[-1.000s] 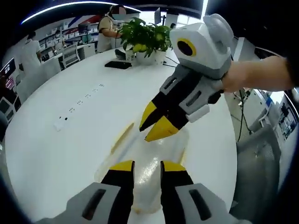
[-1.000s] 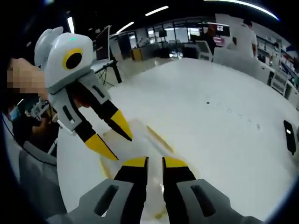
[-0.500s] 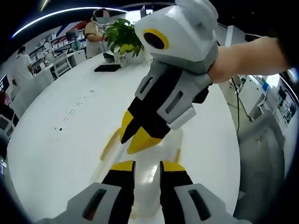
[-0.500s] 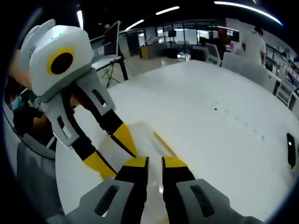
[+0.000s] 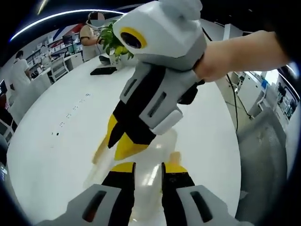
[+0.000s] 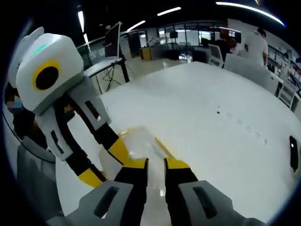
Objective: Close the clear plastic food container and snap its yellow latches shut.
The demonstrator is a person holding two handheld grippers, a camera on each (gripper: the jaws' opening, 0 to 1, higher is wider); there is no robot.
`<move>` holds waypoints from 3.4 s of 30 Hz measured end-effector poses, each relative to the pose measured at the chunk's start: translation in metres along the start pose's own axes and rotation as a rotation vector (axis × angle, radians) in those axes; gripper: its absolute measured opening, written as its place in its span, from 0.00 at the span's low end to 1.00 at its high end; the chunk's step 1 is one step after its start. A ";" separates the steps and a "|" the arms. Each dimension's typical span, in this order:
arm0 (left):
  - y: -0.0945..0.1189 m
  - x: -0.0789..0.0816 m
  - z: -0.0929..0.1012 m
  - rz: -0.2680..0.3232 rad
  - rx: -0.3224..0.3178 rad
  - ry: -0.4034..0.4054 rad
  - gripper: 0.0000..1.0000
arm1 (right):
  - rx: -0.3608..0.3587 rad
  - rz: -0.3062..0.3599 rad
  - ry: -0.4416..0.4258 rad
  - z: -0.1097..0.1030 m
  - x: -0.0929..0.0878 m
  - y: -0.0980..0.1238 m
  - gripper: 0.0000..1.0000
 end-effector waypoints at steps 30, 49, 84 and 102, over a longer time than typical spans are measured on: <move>-0.006 -0.007 0.011 -0.079 0.048 -0.230 0.26 | 0.001 -0.037 0.034 0.010 0.004 -0.005 0.21; -0.010 -0.007 0.012 -0.113 0.079 -0.331 0.27 | 0.099 -0.120 0.160 0.011 -0.003 -0.011 0.26; -0.013 -0.006 0.009 -0.261 0.000 -0.407 0.27 | 0.375 -0.392 0.360 0.011 -0.002 -0.022 0.29; -0.012 -0.008 0.009 -0.345 -0.077 -0.394 0.26 | 0.448 -0.525 0.378 0.004 -0.011 -0.024 0.37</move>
Point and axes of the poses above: the point that each gripper's makers call its tool centre point, and the gripper's own axes: y roughly backward along the fingers, z roughly to its right, x roughly out of its top, the point moved 1 cm from there along y, roughly backward along the fingers, and after that the axes turned 7 degrees about -x, right-handed, at the moved point
